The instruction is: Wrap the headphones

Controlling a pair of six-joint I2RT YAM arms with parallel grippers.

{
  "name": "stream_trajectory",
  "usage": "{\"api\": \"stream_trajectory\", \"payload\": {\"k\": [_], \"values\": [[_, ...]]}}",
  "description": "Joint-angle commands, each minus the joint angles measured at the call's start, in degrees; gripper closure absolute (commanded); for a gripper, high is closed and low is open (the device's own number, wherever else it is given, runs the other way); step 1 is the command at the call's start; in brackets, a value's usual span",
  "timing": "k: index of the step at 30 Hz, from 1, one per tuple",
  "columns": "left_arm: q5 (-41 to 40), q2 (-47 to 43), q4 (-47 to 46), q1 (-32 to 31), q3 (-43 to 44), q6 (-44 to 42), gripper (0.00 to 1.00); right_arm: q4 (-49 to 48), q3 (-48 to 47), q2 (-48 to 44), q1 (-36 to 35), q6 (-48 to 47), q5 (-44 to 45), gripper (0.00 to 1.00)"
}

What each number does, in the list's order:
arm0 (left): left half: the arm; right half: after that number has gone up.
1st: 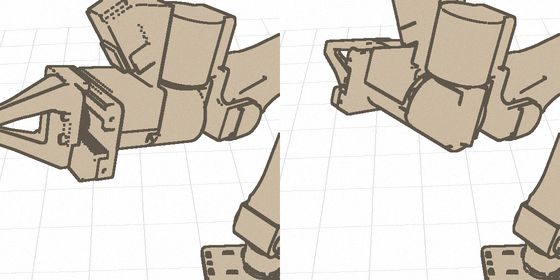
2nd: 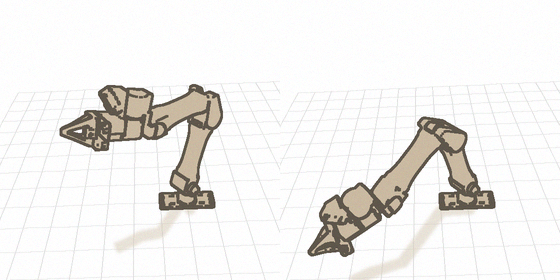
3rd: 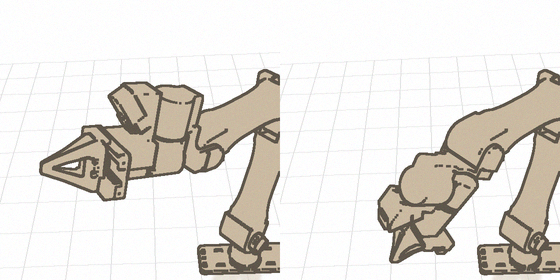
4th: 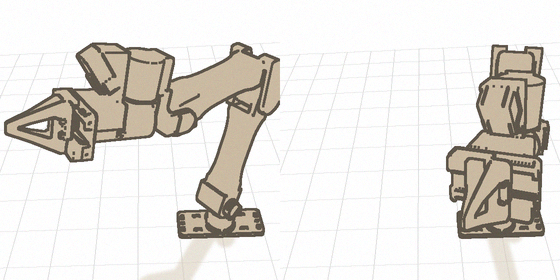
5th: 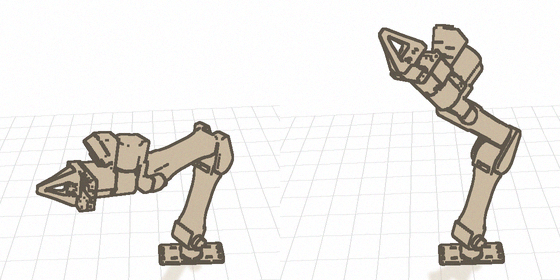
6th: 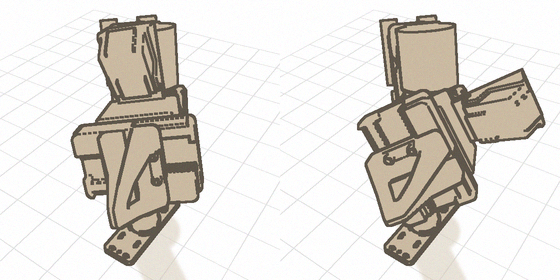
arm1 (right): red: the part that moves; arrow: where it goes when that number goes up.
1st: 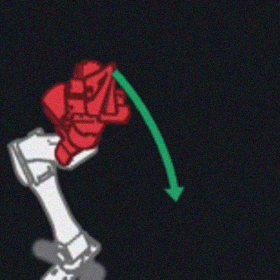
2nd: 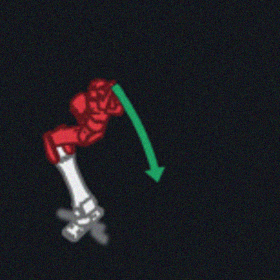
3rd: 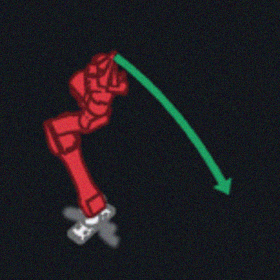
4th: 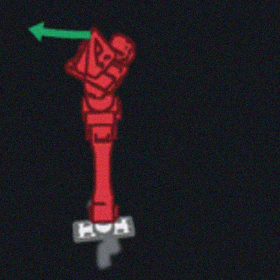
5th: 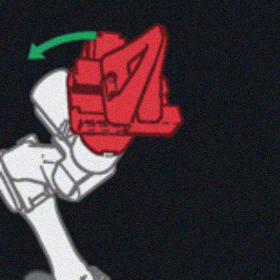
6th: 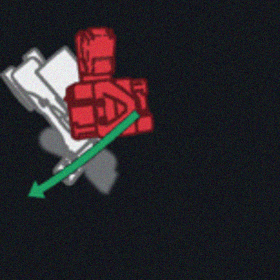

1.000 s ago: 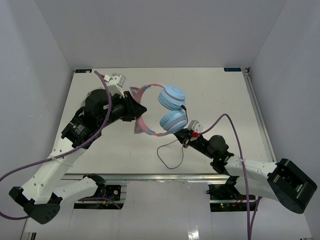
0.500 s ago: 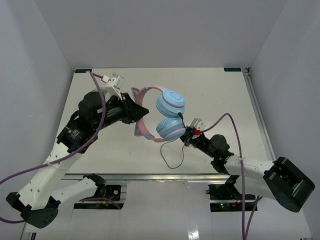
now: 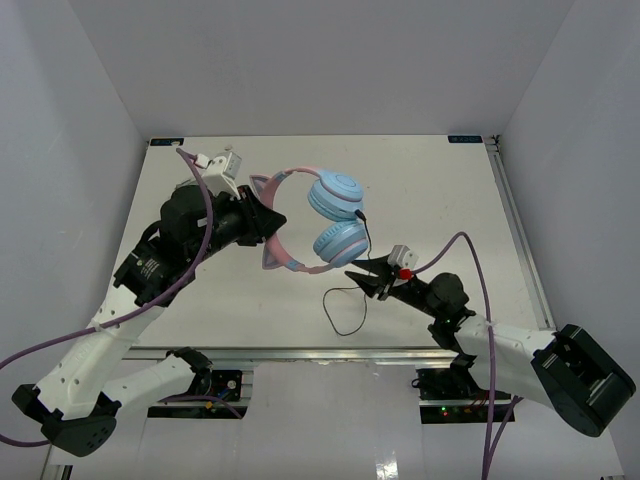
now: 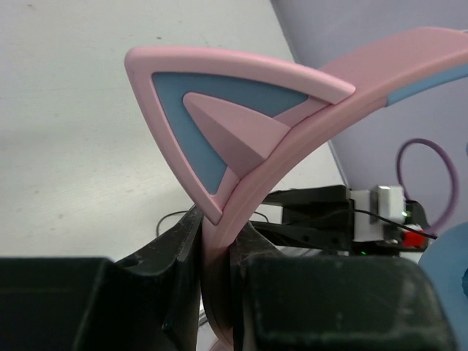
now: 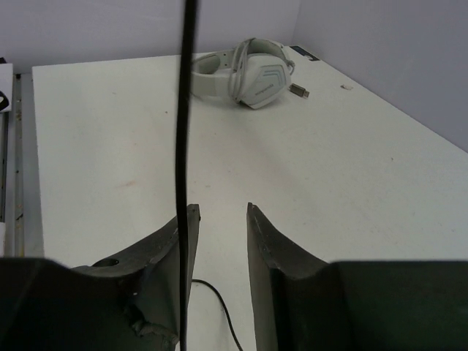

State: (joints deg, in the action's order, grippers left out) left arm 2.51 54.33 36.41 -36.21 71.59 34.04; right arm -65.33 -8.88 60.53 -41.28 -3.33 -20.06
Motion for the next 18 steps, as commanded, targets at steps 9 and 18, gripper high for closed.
{"api": "stream_trajectory", "payload": {"k": [9,18], "values": [[-6.98,-1.85,-0.04,0.00,3.17,1.75,1.00,-0.94,-2.39,2.31,1.57,-0.01,-9.75,0.59],[-8.91,-1.85,1.31,0.07,5.11,1.91,1.00,-0.94,-2.24,4.09,3.22,0.72,-10.85,0.63]]}}
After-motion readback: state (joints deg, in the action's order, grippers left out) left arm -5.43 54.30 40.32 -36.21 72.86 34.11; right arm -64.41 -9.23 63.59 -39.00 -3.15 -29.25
